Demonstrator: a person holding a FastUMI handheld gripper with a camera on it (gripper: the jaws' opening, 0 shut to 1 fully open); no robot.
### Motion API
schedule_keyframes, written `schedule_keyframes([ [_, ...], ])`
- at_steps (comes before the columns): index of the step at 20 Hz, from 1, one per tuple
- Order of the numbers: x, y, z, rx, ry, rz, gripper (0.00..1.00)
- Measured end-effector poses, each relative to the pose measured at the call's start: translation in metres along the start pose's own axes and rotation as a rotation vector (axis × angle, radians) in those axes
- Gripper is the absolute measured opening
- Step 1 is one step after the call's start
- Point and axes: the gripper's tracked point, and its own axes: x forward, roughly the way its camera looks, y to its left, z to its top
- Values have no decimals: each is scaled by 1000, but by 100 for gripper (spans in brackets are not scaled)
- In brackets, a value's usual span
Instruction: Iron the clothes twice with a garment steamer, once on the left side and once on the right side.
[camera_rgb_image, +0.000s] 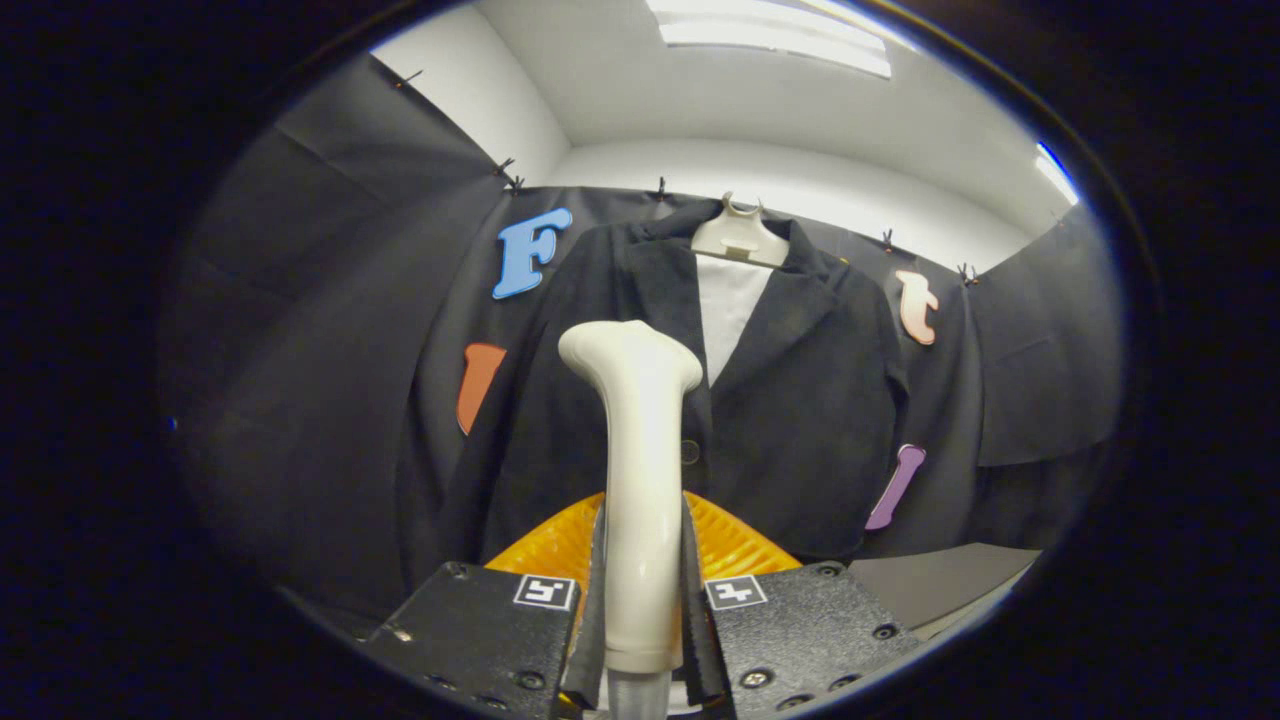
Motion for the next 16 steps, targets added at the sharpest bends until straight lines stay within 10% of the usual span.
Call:
schedule_keyframes([
  [16, -58, 19, -108, -81, 226, 78, 34],
])
